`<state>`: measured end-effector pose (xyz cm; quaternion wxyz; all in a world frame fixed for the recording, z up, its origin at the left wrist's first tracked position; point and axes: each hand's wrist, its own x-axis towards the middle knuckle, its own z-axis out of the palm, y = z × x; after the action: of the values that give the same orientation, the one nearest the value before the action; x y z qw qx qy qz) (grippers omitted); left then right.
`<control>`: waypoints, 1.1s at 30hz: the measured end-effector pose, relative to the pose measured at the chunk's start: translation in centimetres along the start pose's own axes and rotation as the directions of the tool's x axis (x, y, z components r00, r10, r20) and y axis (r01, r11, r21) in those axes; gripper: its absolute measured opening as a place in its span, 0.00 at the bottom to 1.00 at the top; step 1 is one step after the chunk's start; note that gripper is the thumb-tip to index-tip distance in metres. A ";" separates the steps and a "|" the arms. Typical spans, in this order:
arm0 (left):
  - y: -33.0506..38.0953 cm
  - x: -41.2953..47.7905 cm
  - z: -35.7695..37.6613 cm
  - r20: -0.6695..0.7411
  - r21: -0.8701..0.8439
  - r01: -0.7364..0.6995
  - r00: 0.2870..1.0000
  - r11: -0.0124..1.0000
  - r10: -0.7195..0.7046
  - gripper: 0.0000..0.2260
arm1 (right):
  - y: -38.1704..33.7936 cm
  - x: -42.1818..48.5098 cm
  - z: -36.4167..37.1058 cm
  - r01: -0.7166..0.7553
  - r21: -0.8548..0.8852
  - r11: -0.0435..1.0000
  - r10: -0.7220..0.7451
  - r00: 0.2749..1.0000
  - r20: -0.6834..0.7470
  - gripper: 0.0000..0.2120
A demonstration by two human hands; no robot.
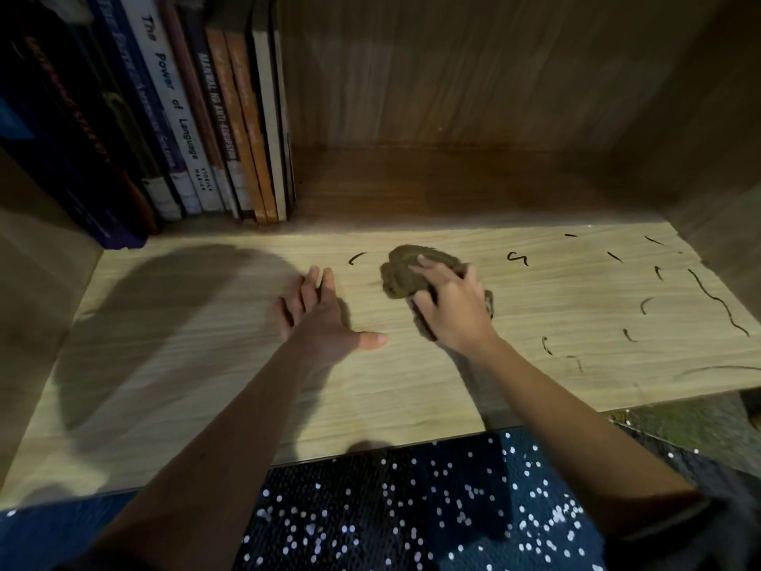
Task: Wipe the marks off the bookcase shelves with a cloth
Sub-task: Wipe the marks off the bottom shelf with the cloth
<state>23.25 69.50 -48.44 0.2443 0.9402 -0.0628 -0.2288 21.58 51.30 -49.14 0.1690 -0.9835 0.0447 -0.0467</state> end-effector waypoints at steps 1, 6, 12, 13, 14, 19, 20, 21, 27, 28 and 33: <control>0.0 0.0 0.0 0.002 -0.006 -0.001 1.000 1.000 0.001 0.55 | 0.5 0.9 -0.3 -0.074 0.000 0.997 0.074 0.997 -0.019 0.20; 0.0 0.0 0.1 -0.007 -0.008 0.002 1.000 1.000 -0.002 0.55 | -1.4 1.1 0.2 -0.076 -0.089 0.993 0.075 0.997 -0.012 0.21; 0.0 0.2 0.1 -0.005 0.008 0.006 1.000 1.000 -0.006 0.55 | -1.1 3.4 -0.5 -0.098 -0.061 0.993 0.099 0.995 0.020 0.19; 0.0 0.2 0.1 -0.006 0.021 0.009 1.000 1.000 -0.009 0.54 | -1.8 4.4 -0.2 -0.112 -0.053 0.992 0.114 0.993 0.026 0.19; 0.0 0.3 0.1 -0.005 0.034 0.009 1.000 0.999 -0.009 0.54 | -2.6 5.1 0.3 -0.100 -0.044 0.994 0.101 0.994 0.031 0.19; 0.0 0.2 0.2 -0.009 0.022 0.016 1.000 1.000 -0.016 0.54 | -3.8 6.3 0.7 0.061 0.013 0.998 -0.062 0.987 0.149 0.20; 0.1 0.2 0.0 -0.024 -0.008 0.016 1.000 1.000 -0.016 0.53 | -3.8 6.3 0.5 0.099 0.021 0.995 -0.101 0.981 0.167 0.20; 0.1 0.2 -0.1 -0.044 -0.059 0.012 0.999 0.998 -0.015 0.51 | -3.9 6.0 0.5 0.141 0.028 0.990 -0.144 0.972 0.186 0.21; -1.4 -2.1 -1.2 -0.220 -0.628 -0.109 0.975 0.771 -0.041 0.34 | -4.2 0.7 0.2 0.302 0.128 0.945 -0.323 0.924 0.204 0.22; -1.5 -2.8 -1.2 -0.228 -0.643 -0.123 0.973 0.756 -0.036 0.31 | -4.1 -0.8 0.1 0.321 0.144 0.936 -0.345 0.917 0.200 0.22; -1.5 -5.9 -0.5 -0.202 -0.567 -0.157 0.978 0.808 0.048 0.27 | -2.7 -6.0 -0.8 0.382 0.194 0.904 -0.419 0.881 0.220 0.22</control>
<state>18.22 72.38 -46.42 0.5358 0.8326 -0.0190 -0.1388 15.74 54.18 -47.94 0.2308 -0.9541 -0.1857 0.0438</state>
